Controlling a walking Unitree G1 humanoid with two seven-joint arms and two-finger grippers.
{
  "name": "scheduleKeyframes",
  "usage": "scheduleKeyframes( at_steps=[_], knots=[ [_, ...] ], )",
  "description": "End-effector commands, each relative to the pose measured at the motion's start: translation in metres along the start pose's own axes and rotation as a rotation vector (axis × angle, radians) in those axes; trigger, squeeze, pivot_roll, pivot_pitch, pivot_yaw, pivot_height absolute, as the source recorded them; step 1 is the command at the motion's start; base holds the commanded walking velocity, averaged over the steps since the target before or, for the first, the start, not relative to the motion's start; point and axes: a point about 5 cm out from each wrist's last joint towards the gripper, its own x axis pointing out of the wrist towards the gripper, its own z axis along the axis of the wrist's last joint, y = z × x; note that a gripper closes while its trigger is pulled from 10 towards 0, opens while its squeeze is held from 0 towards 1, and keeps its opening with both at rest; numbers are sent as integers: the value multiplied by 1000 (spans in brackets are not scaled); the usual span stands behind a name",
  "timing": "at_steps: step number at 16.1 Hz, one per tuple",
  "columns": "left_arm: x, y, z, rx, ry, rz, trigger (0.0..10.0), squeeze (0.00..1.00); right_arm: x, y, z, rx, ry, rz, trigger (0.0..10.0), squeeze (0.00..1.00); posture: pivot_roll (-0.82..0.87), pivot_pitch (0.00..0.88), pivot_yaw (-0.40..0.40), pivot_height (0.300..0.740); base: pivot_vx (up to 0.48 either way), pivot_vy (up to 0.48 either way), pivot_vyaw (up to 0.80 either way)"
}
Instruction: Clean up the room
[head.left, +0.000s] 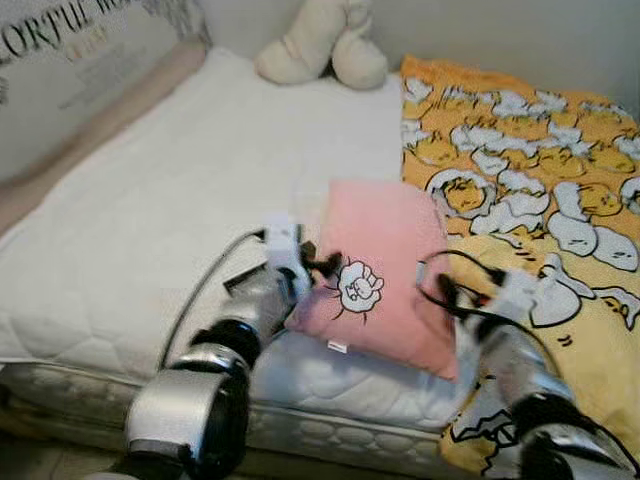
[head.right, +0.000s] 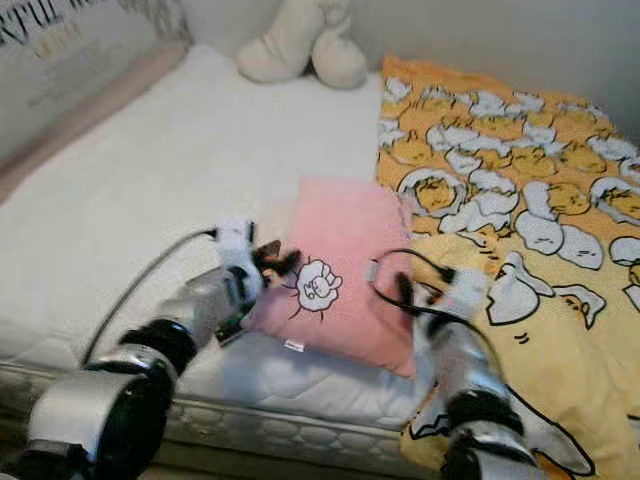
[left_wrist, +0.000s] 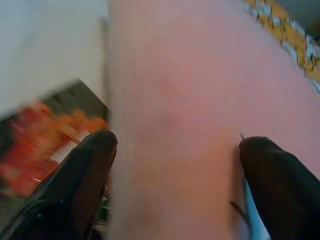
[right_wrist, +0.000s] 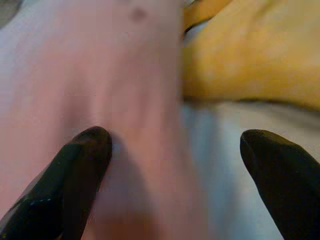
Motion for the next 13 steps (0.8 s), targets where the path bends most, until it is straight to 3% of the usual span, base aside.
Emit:
scheduleKeyframes(
  at_steps=[1,4,6,7,9,13],
  knots=[
    [-1,2,-10,-8,33,20,10000,0,2,2,-6,23,23,-1,10000,0,75,186,-32,740,0,0,0],
    [3,-11,-11,-58,39,-42,10000,0,9,25,-22,-8,85,49,10000,0,82,195,-27,740,0,0,0],
    [4,-21,-23,-52,101,-70,10000,0,8,28,-35,-8,135,46,10000,0,91,191,-29,740,0,0,0],
    [4,-22,-28,-52,120,-68,0,0,7,29,-39,-1,146,45,0,0,94,189,-29,740,0,0,0],
    [3,-23,-37,-46,144,-68,0,0,7,26,-41,12,151,32,0,0,98,184,-29,740,0,0,0],
    [2,-18,-35,-37,119,-43,0,0,6,18,-37,-4,136,6,0,0,94,171,-35,740,0,0,0]
  ],
)
